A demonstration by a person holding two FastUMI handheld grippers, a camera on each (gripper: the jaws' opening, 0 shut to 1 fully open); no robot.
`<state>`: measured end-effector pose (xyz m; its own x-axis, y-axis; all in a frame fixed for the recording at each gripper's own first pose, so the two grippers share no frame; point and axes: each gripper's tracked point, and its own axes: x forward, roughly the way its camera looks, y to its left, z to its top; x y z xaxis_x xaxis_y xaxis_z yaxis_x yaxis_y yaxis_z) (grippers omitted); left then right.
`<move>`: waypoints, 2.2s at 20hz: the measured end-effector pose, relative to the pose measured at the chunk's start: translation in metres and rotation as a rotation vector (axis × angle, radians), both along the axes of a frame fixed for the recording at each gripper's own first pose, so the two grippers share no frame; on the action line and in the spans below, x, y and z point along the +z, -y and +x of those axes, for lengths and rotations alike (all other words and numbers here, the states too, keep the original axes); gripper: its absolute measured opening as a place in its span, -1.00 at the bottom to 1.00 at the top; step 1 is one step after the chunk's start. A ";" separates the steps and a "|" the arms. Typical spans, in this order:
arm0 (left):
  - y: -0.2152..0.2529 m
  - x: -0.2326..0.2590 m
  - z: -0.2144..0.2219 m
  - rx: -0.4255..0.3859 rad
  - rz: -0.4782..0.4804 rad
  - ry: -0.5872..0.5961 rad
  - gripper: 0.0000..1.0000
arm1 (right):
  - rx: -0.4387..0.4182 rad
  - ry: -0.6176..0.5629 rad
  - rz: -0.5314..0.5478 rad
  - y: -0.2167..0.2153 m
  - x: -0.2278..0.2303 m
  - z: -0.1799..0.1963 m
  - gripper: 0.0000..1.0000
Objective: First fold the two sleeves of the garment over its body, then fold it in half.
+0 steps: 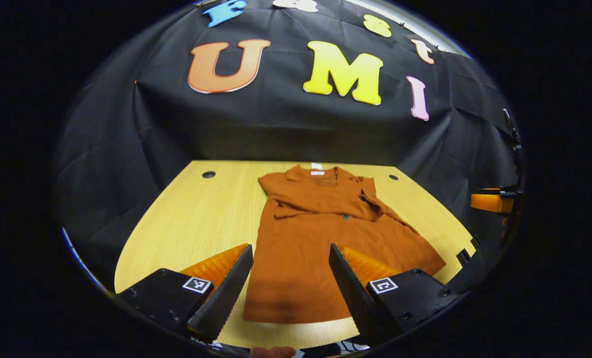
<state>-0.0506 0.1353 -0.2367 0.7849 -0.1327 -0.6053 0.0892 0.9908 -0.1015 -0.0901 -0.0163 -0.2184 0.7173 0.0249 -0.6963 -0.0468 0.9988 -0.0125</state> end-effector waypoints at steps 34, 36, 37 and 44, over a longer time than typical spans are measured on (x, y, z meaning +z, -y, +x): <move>-0.010 -0.134 -0.038 -0.006 0.001 -0.385 -0.91 | -0.102 -0.441 0.059 0.006 -0.188 -0.060 -0.81; -0.007 -0.128 -0.037 -0.003 -0.026 -0.378 -0.91 | -0.109 -0.449 0.075 0.006 -0.184 -0.058 -0.77; -0.004 -0.120 -0.036 -0.008 -0.043 -0.369 -0.94 | -0.124 -0.441 0.089 0.007 -0.176 -0.056 -0.81; -0.001 -0.059 -0.030 -0.032 -0.068 -0.268 -0.94 | -0.189 -0.375 0.226 0.010 -0.124 -0.042 -0.99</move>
<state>-0.0808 0.1368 -0.2955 0.5925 -0.2022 -0.7798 0.0812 0.9781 -0.1919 -0.1322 -0.0260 -0.3419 0.4244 0.0989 -0.9000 0.1758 0.9661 0.1890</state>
